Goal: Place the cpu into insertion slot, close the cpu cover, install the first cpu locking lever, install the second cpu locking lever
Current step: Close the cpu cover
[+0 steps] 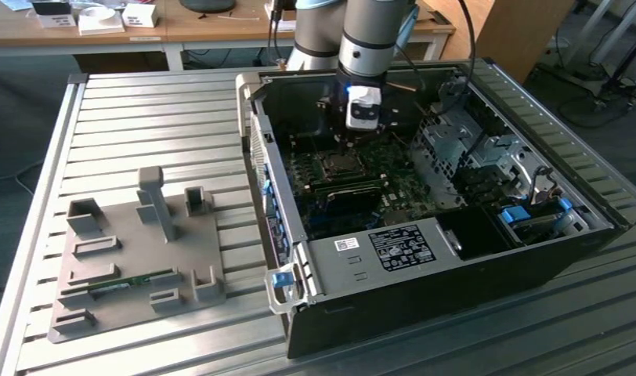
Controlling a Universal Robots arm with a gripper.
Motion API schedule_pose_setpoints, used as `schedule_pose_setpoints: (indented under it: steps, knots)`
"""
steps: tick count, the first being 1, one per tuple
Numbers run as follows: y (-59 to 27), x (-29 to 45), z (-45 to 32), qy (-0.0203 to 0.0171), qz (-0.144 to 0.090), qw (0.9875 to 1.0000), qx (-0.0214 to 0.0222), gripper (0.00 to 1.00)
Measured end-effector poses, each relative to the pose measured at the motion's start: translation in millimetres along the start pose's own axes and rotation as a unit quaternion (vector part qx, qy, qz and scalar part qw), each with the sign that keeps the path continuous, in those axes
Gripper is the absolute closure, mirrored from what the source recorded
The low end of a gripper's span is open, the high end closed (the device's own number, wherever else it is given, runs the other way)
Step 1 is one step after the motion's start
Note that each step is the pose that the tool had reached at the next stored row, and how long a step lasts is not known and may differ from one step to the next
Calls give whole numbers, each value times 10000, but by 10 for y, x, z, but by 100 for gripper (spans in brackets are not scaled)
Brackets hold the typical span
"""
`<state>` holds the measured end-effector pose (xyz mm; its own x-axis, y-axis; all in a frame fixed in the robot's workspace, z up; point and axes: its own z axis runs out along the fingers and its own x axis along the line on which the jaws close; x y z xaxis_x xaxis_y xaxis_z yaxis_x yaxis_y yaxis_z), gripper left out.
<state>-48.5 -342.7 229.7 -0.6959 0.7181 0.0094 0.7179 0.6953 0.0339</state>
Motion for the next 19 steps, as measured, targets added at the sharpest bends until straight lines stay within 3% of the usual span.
schedule_pose_setpoints:
  steps: [5,10,14,19]
  knots:
    - [0,0,2,15,-449,9990,4,89]
    - [0,0,6,31,-906,9959,8,89]
    - [0,0,9,43,-1263,9920,12,89]
    - [0,0,12,58,-1715,9852,16,89]
